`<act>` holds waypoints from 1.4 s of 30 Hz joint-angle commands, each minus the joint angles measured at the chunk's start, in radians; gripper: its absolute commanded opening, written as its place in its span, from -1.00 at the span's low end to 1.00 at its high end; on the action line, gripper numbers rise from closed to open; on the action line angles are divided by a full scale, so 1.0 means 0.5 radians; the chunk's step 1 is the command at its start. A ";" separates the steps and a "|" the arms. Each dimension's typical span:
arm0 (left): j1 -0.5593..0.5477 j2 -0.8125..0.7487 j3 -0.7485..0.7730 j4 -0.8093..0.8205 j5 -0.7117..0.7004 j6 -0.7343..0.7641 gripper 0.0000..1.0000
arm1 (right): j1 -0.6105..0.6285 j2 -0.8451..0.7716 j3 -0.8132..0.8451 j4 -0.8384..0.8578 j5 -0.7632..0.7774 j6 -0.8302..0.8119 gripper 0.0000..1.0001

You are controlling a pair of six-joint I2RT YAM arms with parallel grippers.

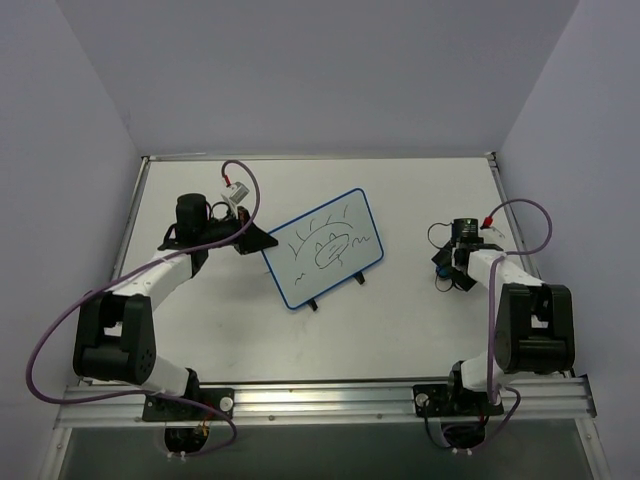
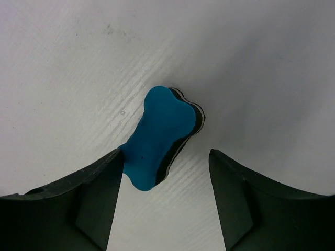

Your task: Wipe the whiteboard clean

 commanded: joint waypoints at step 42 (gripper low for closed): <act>0.002 -0.013 0.016 -0.037 -0.476 0.521 -0.95 | -0.002 0.213 0.156 -0.083 0.176 0.721 -0.15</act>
